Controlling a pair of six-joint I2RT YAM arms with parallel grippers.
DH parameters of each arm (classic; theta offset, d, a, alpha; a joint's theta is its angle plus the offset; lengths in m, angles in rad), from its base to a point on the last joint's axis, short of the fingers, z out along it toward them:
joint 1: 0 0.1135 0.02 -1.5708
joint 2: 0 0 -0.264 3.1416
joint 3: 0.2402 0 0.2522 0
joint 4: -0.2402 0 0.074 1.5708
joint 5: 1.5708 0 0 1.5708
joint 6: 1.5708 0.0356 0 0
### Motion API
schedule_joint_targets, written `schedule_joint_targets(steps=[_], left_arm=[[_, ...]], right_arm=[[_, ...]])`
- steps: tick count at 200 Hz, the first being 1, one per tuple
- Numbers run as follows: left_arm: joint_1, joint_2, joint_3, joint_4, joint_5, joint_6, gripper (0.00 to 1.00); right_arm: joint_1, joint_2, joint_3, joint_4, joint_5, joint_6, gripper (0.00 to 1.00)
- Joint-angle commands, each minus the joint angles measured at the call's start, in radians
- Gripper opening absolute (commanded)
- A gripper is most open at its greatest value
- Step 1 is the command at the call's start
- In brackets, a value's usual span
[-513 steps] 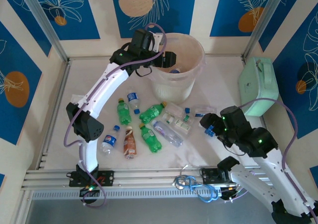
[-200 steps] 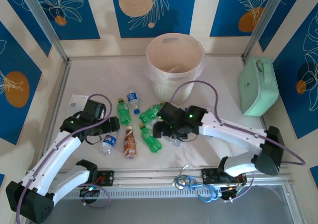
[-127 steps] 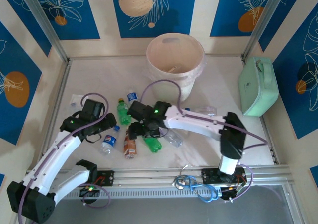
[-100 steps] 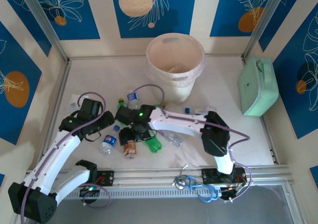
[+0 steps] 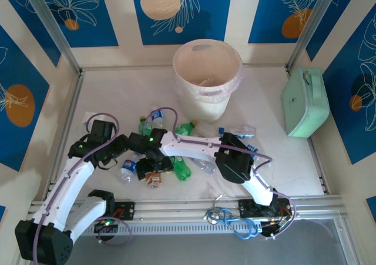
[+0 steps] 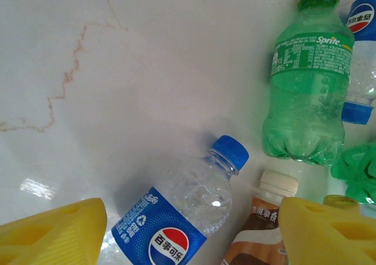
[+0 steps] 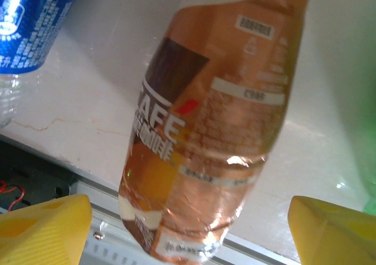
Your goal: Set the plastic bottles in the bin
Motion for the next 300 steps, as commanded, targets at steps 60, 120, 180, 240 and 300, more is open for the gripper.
schedule_joint_targets(steps=[60, 120, 180, 240, 300], left_arm=[[0.046, -0.011, -0.041, 0.025, 0.05, -0.017, 0.76], [0.05, -0.011, -0.028, 0.023, 0.049, -0.003, 0.75], [0.049, -0.007, -0.015, 0.035, 0.086, 0.015, 0.75], [0.049, 0.016, 0.022, 0.103, 0.246, 0.081, 0.75], [0.035, 0.007, 0.024, 0.464, 0.657, -0.06, 0.73]], right_arm=[[-0.011, 0.129, 0.105, -0.074, -0.048, -0.009, 0.8], [-0.019, 0.129, 0.076, -0.053, -0.06, -0.001, 0.7], [-0.019, 0.109, 0.052, -0.04, -0.05, 0.008, 0.62], [0.002, -0.131, -0.16, 0.138, 0.05, 0.002, 0.59], [-0.014, -0.554, -0.511, 0.478, 0.063, -0.055, 0.57]])
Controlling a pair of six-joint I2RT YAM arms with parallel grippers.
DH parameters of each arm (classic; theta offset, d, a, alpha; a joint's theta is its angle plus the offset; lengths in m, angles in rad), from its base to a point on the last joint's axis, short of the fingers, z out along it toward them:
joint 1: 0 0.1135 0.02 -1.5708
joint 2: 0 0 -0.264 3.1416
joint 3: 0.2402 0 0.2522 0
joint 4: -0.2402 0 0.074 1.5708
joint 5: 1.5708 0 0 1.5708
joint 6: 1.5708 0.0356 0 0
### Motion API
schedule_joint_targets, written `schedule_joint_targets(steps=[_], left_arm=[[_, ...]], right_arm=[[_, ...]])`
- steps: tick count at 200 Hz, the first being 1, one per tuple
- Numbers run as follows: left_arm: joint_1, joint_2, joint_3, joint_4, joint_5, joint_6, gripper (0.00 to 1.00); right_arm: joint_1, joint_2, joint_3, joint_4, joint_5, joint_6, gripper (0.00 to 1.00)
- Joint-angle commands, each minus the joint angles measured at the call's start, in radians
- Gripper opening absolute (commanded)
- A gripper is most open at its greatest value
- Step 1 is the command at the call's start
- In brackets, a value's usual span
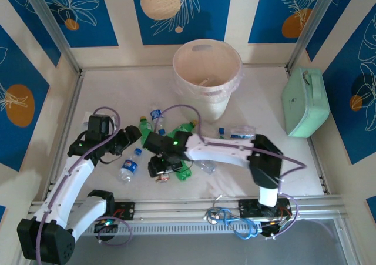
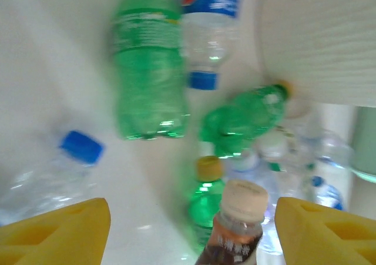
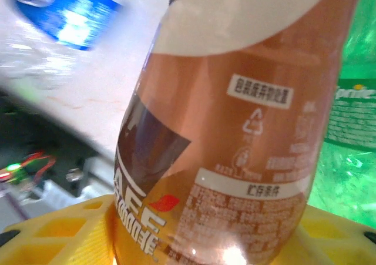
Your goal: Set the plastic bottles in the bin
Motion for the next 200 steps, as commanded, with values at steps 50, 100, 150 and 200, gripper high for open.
schedule_joint_targets(steps=[50, 100, 150, 200], left_arm=[[-0.115, 0.003, 0.039, 0.451, 0.375, -0.158, 0.77], [-0.306, 0.056, 0.065, 0.566, 0.369, -0.149, 0.81], [-0.329, 0.09, 0.067, 0.733, 0.426, -0.236, 0.86], [-0.359, 0.113, 0.056, 0.782, 0.438, -0.251, 0.76]], right_arm=[[-0.084, -0.427, -0.261, 0.307, -0.135, -0.068, 0.57], [-0.144, -0.629, -0.364, 0.351, -0.237, -0.08, 0.57], [-0.153, -0.667, -0.369, 0.321, -0.268, -0.078, 0.57], [-0.144, -0.639, -0.338, 0.32, -0.261, -0.09, 0.57]])
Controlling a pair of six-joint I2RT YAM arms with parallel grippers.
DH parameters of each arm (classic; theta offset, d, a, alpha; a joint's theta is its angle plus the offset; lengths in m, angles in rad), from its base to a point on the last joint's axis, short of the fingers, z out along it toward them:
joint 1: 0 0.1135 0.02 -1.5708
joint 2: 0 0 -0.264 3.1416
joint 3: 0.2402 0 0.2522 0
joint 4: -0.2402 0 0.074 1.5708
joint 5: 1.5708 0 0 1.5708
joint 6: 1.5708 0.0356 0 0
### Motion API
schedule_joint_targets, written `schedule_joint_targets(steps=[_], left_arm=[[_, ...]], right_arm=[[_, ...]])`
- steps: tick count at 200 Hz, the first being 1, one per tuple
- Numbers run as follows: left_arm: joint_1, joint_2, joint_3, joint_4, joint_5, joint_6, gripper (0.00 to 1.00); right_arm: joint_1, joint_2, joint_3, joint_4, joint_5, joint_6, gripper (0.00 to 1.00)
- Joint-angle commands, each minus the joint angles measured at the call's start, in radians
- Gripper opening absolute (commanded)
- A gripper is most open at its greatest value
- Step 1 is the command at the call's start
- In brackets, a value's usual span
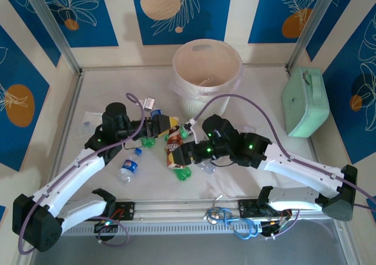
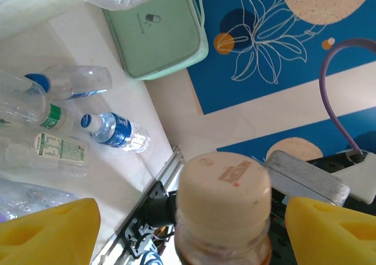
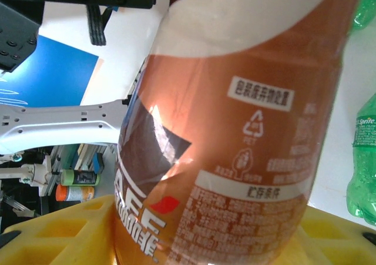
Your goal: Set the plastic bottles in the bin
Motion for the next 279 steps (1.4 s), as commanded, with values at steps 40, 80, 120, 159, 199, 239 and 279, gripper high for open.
schedule_joint_targets(steps=[40, 80, 120, 159, 199, 239, 279], left_arm=[[-0.009, 0.012, -0.01, 0.129, 0.033, -0.055, 0.66], [-0.009, 0.028, -0.022, 0.155, 0.035, -0.066, 0.55], [-0.009, 0.031, -0.029, 0.152, 0.009, -0.072, 0.42], [-0.008, 0.039, -0.066, 0.224, -0.053, -0.136, 0.31], [-0.006, 0.02, -0.095, 0.264, -0.155, -0.189, 0.28], [-0.004, -0.019, -0.128, 0.274, -0.323, -0.28, 0.24], [-0.005, -0.029, -0.185, 0.347, -0.414, -0.399, 0.23]], right_arm=[[0.007, 0.013, 0.041, 0.005, -0.019, -0.024, 0.57], [0.008, 0.013, 0.039, 0.006, -0.016, -0.024, 0.57], [0.01, 0.015, 0.041, 0.009, -0.008, -0.024, 0.57], [0.006, 0.012, 0.045, 0.005, 0.016, -0.018, 0.57], [0.005, -0.01, 0.046, -0.012, 0.076, 0.005, 0.83], [0.006, -0.036, 0.011, 0.025, 0.13, 0.061, 0.98], [0.005, -0.004, 0.008, -0.019, 0.21, 0.107, 0.99]])
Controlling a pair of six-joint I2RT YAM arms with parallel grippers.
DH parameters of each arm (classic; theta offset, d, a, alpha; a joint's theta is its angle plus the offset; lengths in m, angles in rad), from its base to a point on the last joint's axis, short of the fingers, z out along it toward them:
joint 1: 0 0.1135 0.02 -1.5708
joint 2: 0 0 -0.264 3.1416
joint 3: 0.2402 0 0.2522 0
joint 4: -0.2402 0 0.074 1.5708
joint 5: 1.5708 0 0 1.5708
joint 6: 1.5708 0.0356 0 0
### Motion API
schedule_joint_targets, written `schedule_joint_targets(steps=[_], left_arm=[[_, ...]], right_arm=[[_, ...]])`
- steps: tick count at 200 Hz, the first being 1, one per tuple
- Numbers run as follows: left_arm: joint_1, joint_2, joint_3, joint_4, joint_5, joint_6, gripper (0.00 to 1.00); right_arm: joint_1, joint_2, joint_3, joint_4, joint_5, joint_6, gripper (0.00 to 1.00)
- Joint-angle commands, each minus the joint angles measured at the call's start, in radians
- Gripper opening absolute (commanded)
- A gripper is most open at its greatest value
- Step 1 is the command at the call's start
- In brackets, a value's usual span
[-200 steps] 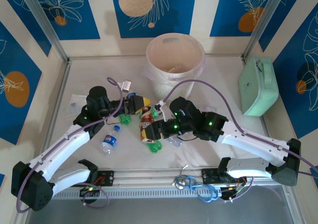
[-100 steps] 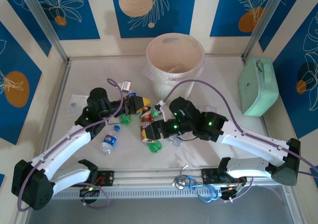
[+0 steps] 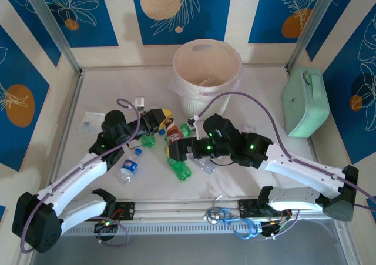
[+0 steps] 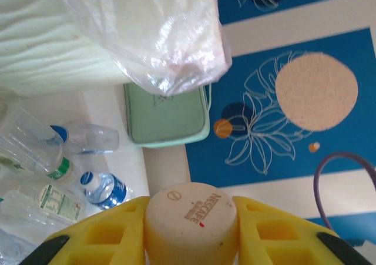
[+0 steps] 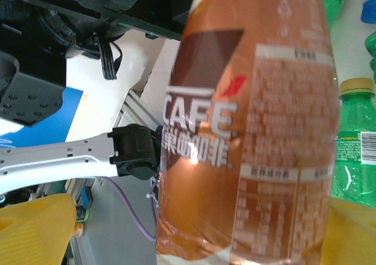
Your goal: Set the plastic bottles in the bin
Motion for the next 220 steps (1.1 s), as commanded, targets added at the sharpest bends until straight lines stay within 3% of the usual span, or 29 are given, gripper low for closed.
schedule_joint_targets(steps=[1, 29, 79, 165, 220], left_arm=[[-0.003, -0.014, -0.032, 0.071, -0.101, -0.087, 0.23], [-0.003, -0.014, -0.022, -0.022, -0.102, -0.104, 0.22], [-0.002, -0.029, -0.007, -0.187, -0.117, -0.112, 0.22], [-0.002, 0.011, -0.033, -0.081, -0.082, -0.214, 0.21], [-0.002, 0.013, -0.047, -0.06, -0.081, -0.235, 0.22]], right_arm=[[0.005, 0.008, 0.003, -0.023, 0.071, 0.043, 0.99], [0.026, 0.059, 0.063, -0.095, 0.138, 0.016, 0.95], [0.037, 0.101, 0.118, -0.13, 0.139, -0.029, 0.84], [0.039, 0.131, 0.127, -0.115, 0.104, -0.048, 0.74], [0.037, 0.139, 0.15, -0.13, 0.105, -0.058, 0.6]])
